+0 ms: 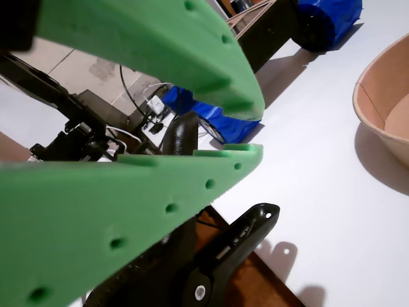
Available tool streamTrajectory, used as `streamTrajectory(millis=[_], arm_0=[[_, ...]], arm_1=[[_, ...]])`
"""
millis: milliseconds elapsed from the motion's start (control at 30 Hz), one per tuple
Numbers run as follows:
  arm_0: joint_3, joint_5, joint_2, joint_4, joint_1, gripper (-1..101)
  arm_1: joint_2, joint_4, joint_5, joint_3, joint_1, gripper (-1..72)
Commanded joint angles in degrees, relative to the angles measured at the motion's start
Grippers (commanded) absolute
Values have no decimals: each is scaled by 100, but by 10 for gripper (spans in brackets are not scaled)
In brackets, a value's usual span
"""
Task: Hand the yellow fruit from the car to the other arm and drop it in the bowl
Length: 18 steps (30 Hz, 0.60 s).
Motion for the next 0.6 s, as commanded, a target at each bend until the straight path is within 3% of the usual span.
streamTrajectory(millis=[0,567], arm_0=[[-220,26,-70,-62,211,477],[-220,9,-519,-571,466,475]], arm_1=[[62,35,-79,-290,0,8],[62,35,-79,-281,0,8]])
